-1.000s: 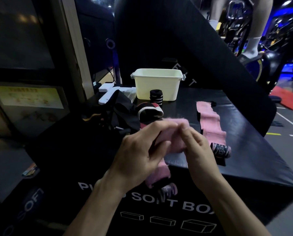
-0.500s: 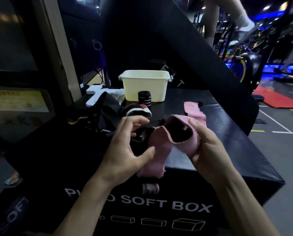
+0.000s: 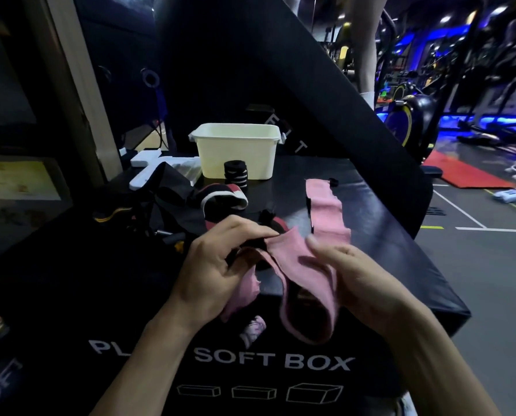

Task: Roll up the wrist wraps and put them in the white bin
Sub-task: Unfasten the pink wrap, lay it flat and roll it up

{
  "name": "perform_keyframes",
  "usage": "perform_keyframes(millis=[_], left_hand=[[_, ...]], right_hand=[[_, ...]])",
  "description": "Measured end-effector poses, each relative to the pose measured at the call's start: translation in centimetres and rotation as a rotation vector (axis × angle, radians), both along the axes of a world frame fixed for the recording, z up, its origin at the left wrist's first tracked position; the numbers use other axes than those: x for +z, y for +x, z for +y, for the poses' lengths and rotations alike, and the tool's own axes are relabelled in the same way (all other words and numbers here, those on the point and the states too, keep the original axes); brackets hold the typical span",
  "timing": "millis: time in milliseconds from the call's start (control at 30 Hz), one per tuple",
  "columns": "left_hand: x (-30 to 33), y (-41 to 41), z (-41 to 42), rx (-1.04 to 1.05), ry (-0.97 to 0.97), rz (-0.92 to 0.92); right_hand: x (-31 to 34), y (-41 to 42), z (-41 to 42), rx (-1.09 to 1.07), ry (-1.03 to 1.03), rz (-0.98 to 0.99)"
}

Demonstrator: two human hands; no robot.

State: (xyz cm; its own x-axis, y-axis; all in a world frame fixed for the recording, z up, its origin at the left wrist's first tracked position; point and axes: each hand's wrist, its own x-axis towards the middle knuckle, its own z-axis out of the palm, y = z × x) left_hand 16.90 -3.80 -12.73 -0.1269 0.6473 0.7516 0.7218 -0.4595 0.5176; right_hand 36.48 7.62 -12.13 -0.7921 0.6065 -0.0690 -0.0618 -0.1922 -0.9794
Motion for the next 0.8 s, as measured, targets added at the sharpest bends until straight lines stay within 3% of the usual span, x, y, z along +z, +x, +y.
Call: perform_keyframes(millis=[67,167,233,433,600,733,800], left_hand=[[-0.2,0.4,0.4,0.010,0.015,-0.066],[-0.4,1.3,1.1,0.091,-0.054,-0.408],[-0.7,1.6,1.6,0.108,-0.062,-0.513],[-0.3,2.3,1.3,0.038,-0.094,-0.361],[-0.5,1.5,2.1,0.150,-0.145,-0.520],[0.0,1.1,1.7,0.196,-0.175,-0.491],[0.3,1.1,1.2,0.179,-0.214,-0.507]], right_hand=[[-0.1,0.1,-0.1,-0.011,0.062,0.006],[0.1,0.3,-0.1,-0.032,0.184,0.057],[0.4,0.5,-0.2,-0.038,0.242,0.070],[0.5,0.2,-0.7,-0.047,0.392,0.042],[0.5,0.2,-0.6,-0.168,0.528,0.152],[0.5,0.8,0.2,-0.386,0.711,0.241],[0.8,1.1,0.2,-0.469,0.697,0.313]])
